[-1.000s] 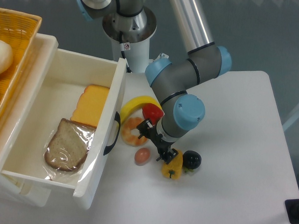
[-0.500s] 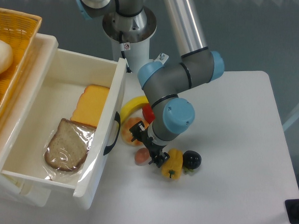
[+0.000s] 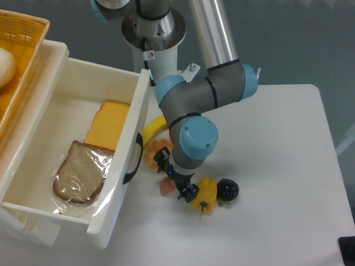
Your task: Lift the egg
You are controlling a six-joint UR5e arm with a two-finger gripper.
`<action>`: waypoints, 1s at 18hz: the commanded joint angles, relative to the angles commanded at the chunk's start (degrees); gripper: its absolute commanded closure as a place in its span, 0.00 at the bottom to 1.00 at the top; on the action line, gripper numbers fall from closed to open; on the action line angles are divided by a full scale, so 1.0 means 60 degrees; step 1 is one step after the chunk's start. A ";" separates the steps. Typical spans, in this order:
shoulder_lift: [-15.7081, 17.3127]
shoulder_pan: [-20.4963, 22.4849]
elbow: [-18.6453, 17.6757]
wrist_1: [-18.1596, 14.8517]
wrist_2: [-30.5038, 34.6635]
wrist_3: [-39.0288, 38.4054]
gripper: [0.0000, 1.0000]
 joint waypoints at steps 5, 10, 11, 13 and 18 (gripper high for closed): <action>-0.0015 -0.0029 -0.0162 0.0001 0.0060 0.0073 0.00; -0.0029 -0.0029 -0.0162 0.0001 0.0045 0.0073 0.00; -0.0029 -0.0029 -0.0162 0.0001 0.0060 0.0073 0.00; -0.0044 -0.0029 -0.0162 0.0001 0.0045 0.0073 0.00; -0.0132 -0.0029 -0.0148 0.0001 0.0060 0.0103 0.04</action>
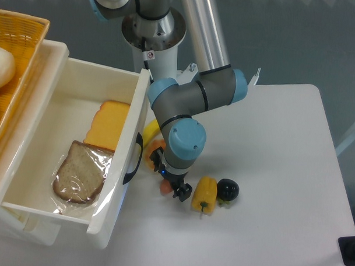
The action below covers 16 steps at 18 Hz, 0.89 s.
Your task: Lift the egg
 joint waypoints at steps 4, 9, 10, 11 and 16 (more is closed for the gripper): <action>0.0015 0.0029 0.0058 -0.0044 -0.0015 0.0029 0.36; 0.0029 0.0044 0.0088 -0.0059 0.0000 0.0029 0.77; 0.0029 0.0058 0.0102 -0.0059 0.0000 0.0044 0.83; 0.0029 0.0073 0.0103 -0.0073 0.0000 0.0044 0.87; 0.0117 0.0161 0.0453 -0.0132 -0.0029 0.0059 0.88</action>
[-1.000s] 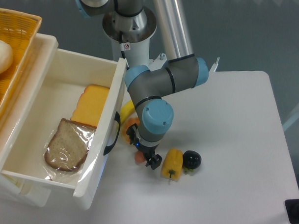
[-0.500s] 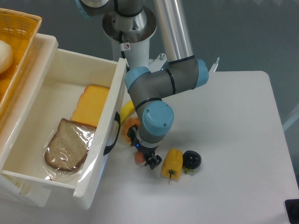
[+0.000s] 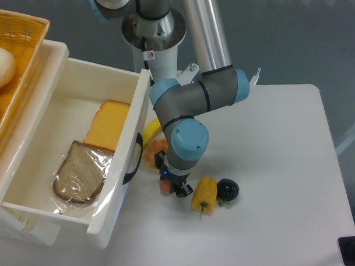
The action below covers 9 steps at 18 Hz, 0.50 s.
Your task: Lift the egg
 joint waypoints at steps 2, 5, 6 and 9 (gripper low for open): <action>0.0073 0.0015 0.0277 -0.0160 0.0014 0.0087 0.88; 0.0263 0.0088 0.0762 -0.0935 0.0015 0.1518 0.88; 0.0438 0.0219 0.0748 -0.1039 0.0015 0.1886 0.88; 0.0775 0.0381 0.0748 -0.1318 -0.0015 0.2226 0.88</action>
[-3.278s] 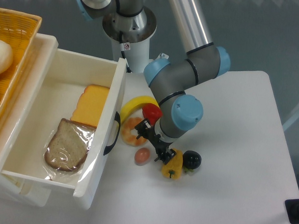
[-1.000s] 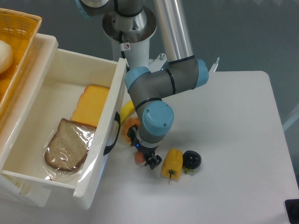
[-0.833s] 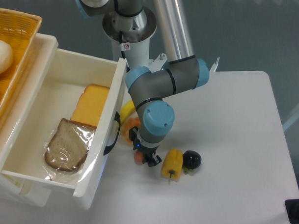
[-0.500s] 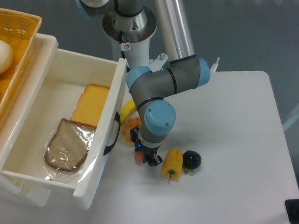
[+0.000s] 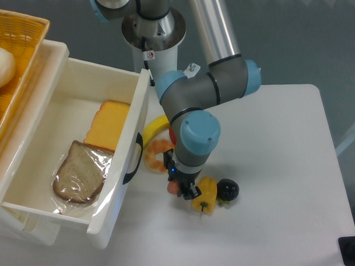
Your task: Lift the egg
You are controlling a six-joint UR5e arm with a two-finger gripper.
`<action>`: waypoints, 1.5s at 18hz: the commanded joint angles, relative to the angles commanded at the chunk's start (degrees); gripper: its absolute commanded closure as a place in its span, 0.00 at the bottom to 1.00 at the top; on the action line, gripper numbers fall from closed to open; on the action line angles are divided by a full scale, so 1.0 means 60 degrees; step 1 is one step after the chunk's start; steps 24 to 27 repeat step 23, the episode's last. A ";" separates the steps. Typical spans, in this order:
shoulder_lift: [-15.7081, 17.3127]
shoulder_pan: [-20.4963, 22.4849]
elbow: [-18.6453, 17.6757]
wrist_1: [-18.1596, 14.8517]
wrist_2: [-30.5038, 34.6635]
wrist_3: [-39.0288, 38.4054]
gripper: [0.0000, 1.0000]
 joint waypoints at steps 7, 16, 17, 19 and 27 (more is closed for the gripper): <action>0.0968 0.0718 0.0015 -0.1274 0.0000 0.2297 0.88; 0.1276 0.0894 0.0000 -0.1524 -0.0131 0.2535 0.82; 0.1291 0.0894 0.0015 -0.1524 -0.0204 0.2506 0.82; 0.1320 0.0967 0.0000 -0.1539 -0.0220 0.2549 0.82; 0.1437 0.1187 -0.0029 -0.1583 -0.0322 0.2549 0.82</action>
